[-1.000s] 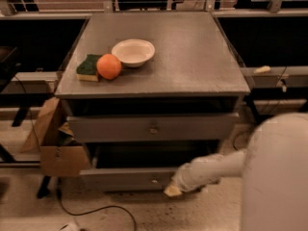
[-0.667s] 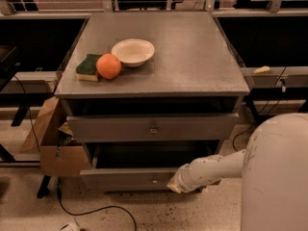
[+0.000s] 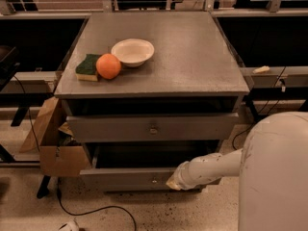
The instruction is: Close middle drawer
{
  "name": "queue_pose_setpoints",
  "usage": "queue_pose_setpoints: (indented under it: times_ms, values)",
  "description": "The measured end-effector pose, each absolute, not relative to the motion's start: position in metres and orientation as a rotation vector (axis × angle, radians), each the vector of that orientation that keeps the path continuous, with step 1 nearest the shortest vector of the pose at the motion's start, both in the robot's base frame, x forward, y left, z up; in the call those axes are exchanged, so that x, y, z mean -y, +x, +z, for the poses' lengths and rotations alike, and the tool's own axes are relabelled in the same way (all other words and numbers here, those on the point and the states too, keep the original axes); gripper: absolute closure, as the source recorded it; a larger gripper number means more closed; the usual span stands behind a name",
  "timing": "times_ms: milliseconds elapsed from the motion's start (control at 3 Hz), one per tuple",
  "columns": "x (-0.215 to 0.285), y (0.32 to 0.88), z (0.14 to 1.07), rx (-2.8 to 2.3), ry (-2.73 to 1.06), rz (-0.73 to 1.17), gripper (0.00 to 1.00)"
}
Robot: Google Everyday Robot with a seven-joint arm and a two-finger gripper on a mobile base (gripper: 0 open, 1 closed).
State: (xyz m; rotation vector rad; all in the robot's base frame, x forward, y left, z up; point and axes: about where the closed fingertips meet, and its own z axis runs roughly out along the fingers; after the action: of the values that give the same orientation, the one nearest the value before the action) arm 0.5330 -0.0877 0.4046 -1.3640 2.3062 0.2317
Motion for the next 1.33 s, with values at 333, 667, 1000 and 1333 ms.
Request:
queue_pose_setpoints:
  times_ms: [333,667,1000,1333]
  values:
    - [0.087,0.5342,0.405,-2.303,-1.358,0.225,1.0]
    - [0.0864,0.535,0.4051,-2.3,-1.352,0.22,1.0]
    - [0.0857,0.5365,0.406,-2.297,-1.341,0.215,0.81]
    - [0.085,0.5398,0.4096,-2.293,-1.326,0.206,0.58]
